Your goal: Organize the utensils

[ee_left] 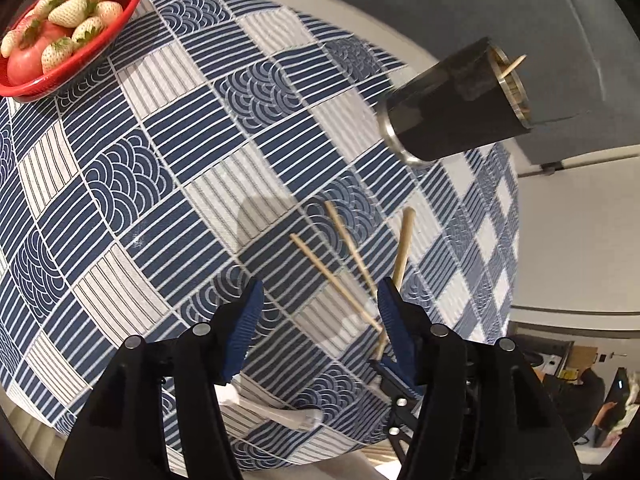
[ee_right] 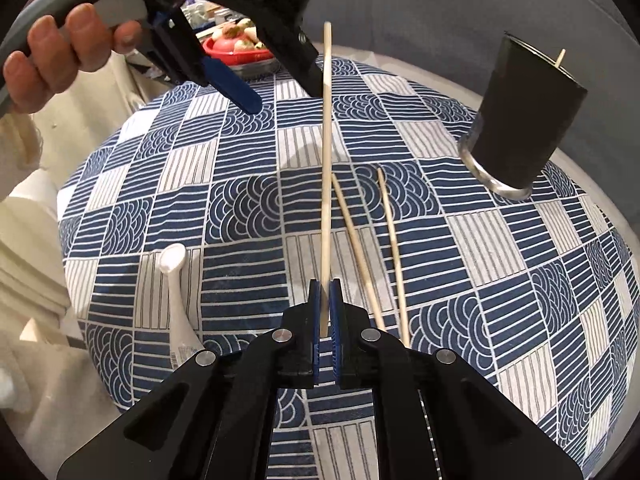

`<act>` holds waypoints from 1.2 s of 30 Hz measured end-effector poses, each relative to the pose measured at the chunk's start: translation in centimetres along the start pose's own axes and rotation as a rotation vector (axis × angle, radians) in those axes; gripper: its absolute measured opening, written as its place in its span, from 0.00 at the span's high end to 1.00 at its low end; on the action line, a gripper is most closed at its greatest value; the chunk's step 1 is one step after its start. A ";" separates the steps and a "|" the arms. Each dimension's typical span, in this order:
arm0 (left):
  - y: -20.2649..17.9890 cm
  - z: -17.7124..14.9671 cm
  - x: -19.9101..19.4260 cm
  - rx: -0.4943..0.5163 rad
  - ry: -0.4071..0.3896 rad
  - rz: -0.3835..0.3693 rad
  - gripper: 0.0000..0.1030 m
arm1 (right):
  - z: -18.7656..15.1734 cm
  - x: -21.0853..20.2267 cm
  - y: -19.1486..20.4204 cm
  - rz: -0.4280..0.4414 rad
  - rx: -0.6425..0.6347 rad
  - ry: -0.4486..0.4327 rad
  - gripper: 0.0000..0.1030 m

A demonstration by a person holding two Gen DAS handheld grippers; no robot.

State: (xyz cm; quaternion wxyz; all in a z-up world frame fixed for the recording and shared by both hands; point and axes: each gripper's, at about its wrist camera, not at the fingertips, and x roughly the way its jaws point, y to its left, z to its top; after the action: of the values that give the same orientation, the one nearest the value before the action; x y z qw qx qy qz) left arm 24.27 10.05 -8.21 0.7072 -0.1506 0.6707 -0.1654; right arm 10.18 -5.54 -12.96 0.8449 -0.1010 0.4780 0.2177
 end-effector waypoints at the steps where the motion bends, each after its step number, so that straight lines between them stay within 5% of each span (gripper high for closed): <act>1: -0.2 -0.1 -0.3 0.004 -0.007 -0.002 0.42 | 0.0 -0.1 -0.1 -0.001 -0.002 -0.003 0.96; 16: -5.7 -3.0 -5.2 0.084 -0.136 -0.047 0.27 | -0.1 -2.6 -2.4 0.048 0.015 -0.081 0.96; 33: -12.3 -5.7 -6.4 0.187 -0.203 -0.081 0.25 | -0.7 -5.9 -3.7 0.097 -0.008 -0.148 0.96; 35: -13.1 -5.6 -6.1 0.204 -0.208 -0.058 0.49 | -0.9 -6.5 -3.7 0.101 -0.020 -0.158 0.96; 36: -13.4 -5.6 -6.0 0.209 -0.200 -0.054 0.86 | -1.1 -6.9 -3.7 0.101 -0.026 -0.160 0.96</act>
State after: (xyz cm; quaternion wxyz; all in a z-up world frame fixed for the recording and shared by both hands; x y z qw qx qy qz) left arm 17.94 0.61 2.67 0.7775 -0.1098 0.5719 -0.2375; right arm 8.02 -11.10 -7.82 0.8669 -0.0700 0.4108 0.2737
